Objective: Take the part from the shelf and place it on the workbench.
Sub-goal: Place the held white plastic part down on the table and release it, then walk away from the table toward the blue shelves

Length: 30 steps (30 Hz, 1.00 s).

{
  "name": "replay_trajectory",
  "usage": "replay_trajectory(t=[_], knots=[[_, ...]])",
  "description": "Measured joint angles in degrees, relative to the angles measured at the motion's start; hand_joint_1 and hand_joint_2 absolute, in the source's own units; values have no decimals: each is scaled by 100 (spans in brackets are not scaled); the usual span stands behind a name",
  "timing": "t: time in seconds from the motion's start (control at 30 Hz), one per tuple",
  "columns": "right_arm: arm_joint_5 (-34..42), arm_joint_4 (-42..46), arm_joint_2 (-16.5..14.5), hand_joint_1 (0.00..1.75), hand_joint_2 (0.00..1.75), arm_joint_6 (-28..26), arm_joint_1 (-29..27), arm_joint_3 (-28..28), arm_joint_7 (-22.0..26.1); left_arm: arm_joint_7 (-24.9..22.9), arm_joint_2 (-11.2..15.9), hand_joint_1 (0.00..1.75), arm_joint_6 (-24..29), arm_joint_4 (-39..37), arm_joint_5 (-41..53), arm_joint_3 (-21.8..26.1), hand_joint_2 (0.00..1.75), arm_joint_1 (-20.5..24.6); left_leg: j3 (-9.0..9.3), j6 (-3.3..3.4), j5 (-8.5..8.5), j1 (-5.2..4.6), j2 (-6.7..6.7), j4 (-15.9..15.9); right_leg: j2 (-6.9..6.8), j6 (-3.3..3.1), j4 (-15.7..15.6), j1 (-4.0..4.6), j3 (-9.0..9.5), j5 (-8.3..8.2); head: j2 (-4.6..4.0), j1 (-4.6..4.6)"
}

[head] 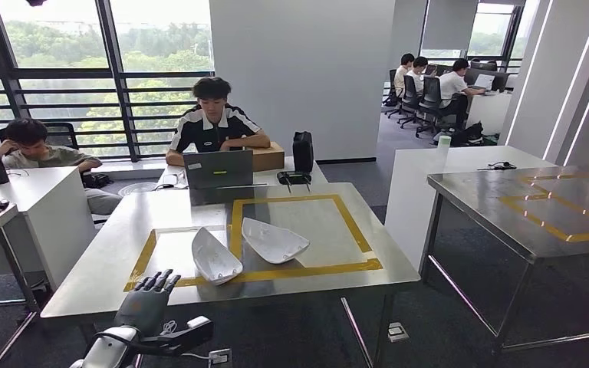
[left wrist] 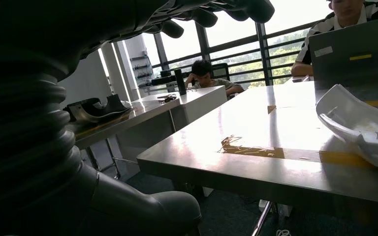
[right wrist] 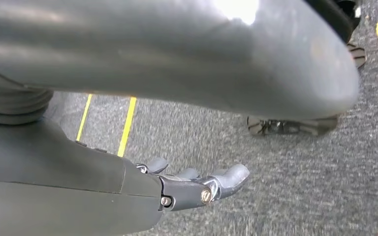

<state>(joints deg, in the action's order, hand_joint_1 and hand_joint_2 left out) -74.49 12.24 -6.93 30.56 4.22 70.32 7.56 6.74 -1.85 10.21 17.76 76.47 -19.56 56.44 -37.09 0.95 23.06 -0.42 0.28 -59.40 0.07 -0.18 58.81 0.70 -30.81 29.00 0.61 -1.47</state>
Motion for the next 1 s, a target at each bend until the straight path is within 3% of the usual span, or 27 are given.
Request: replay_trajectory(t=[0.07,0.1,0.17,0.23,0.27,0.3,0.37,0.43,0.47,0.57,0.6,0.63,0.73,0.77,0.8,0.83,0.87,0.93,1.0], knots=[[-18,0,-1,0,0,0,-5,-1,0,3,16,0,1,-3,1,12,175,-3,-24,-62,-47,5,-3,10,-11,-60,-46,-9,-39,-87,0,3],[-26,0,-1,0,0,-1,-6,-1,0,6,31,0,1,-4,1,19,175,-4,-64,-96,30,6,-12,-50,-22,-96,-74,-25,-68,-150,0,3],[-35,0,-3,0,0,-7,-4,-1,0,18,64,0,2,-7,1,31,175,-7,-216,-160,451,20,-29,-481,-43,-151,-116,-53,-158,-276,0,2],[-37,0,-2,0,0,-14,-4,-1,0,31,77,0,2,-18,1,34,175,-21,-380,-219,913,46,-30,-1166,-47,-169,-116,-56,-290,-382,0,1],[-38,0,-2,0,0,-15,-5,-1,0,34,81,0,1,-27,1,35,175,-31,-400,-241,996,62,-30,-1403,-47,-164,-113,-59,-362,-435,0,1],[-40,0,-2,0,0,-15,-6,-1,1,34,84,0,1,-37,1,36,175,-39,-343,-259,965,78,-29,-1474,-48,-152,-107,-63,-438,-490,0,2],[-45,0,-2,0,0,-15,-7,-1,4,33,86,0,0,-46,1,37,175,-39,49,-282,722,109,-27,-1054,-49,-113,-82,-81,-587,-592,0,2],[-49,1,1,0,0,-15,-6,-1,7,36,82,0,3,-35,1,37,175,-27,545,-273,666,105,-38,-351,-49,-47,-42,-91,-704,-676,0,5],[-50,2,2,0,0,-15,-6,-1,9,39,78,0,6,-29,2,38,175,-23,674,-246,696,95,-48,-125,-49,-9,-24,-92,-738,-716,0,6],[-50,2,5,0,0,-15,-14,-1,7,46,69,0,17,-27,10,42,175,-20,657,-91,670,57,-55,5,-40,107,8,-116,-790,-816,0,10],[-49,2,4,0,0,-15,-21,-1,3,44,65,0,23,-30,16,44,175,-17,633,-35,625,55,-47,7,-34,141,85,-123,-829,-753,0,12],[-45,1,2,0,0,-8,-27,-1,0,43,58,0,31,-32,23,46,175,-12,592,18,571,61,-39,15,-28,171,256,-125,-890,-587,0,13],[-26,0,-4,0,0,17,-24,-1,-9,45,42,0,51,-37,34,56,175,-17,390,97,388,48,-37,15,-12,205,1247,-118,-1140,219,0,15],[-19,0,-4,0,0,18,-21,-1,-12,46,40,0,52,-39,34,60,175,-26,312,101,328,38,-38,13,-11,203,1521,-117,-1175,352,0,15],[-15,0,-4,0,0,18,-20,0,-13,47,39,0,52,-42,34,65,175,-34,235,99,270,31,-38,9,-11,195,1636,-115,-1135,358,0,16],[-13,0,-4,0,0,18,-22,0,-14,47,39,0,52,-44,34,71,175,-40,164,91,217,28,-38,6,-11,180,1549,-113,-1000,261,0,16],[-10,0,-4,0,0,18,-22,1,-15,48,38,0,52,-45,34,76,175,-42,100,80,166,26,-38,3,-11,158,1263,-108,-762,121,0,17],[-5,0,-3,0,0,18,-16,1,-13,49,34,0,52,-42,34,81,175,-39,5,38,74,22,-33,-3,-9,101,475,-83,-218,8,0,15],[7,0,-2,0,0,18,-13,1,-11,52,24,0,52,-37,34,85,175,-33,-35,-24,-11,24,-24,8,-4,44,32,-44,31,37,0,14]])
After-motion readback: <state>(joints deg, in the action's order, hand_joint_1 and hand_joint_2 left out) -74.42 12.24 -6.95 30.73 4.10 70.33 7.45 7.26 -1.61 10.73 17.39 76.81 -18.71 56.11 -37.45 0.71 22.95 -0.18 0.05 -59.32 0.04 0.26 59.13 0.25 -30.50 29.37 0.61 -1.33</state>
